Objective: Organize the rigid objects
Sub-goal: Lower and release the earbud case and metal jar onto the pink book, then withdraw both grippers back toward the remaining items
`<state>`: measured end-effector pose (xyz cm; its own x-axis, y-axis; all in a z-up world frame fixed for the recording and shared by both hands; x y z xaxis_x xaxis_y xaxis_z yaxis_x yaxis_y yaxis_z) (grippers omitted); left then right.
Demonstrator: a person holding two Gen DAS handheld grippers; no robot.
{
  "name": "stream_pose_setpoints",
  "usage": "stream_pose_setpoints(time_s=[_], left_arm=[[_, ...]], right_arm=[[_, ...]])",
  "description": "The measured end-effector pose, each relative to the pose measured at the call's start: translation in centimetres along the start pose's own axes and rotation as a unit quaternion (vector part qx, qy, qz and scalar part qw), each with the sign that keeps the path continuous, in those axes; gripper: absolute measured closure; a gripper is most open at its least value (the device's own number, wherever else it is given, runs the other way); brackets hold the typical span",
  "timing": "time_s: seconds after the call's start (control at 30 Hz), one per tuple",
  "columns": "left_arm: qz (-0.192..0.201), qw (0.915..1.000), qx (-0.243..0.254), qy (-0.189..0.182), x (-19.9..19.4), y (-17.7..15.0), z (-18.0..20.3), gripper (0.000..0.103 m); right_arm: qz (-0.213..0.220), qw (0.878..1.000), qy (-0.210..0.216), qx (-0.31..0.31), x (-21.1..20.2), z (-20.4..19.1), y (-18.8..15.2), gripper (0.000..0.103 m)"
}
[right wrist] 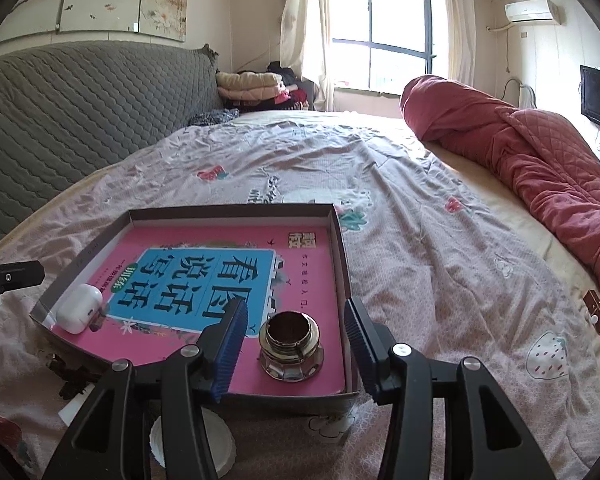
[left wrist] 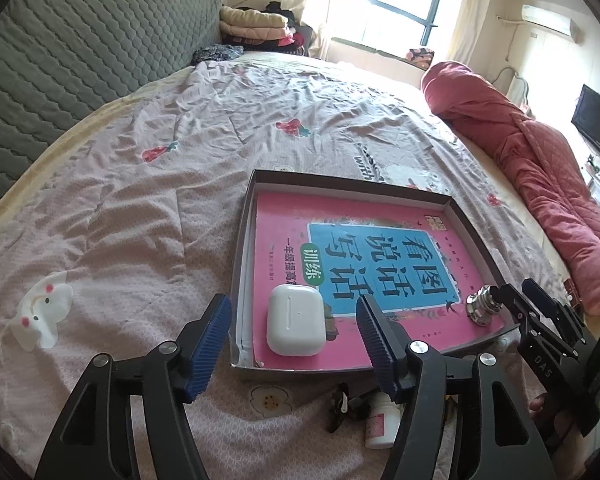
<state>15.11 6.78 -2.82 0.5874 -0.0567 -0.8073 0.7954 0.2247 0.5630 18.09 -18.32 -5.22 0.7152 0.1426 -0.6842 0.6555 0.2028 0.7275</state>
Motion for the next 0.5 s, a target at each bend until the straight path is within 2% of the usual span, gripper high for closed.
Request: stream_pose_setpoints(time_s=[0.5], left_arm=[[0.011, 0.9997, 0.016, -0.014, -3.0, -0.7, 1.5, 0.036]], right_arm=[[0.015, 1.0, 0.011, -0.012, -2.9, -1.0, -0.6, 0.05]])
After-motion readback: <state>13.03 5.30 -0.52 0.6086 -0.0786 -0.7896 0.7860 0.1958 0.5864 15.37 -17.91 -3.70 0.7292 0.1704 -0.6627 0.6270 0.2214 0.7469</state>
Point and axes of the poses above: each gripper's, at about its wrist camera, not at the fingertips, and x roughly the way its jaws point, z to its right, y to its top, the point moved 6 cm from there along x, roughly the way its jaws point, and after that the axes turned 8 degrees about -z, right-handed, at the moved point
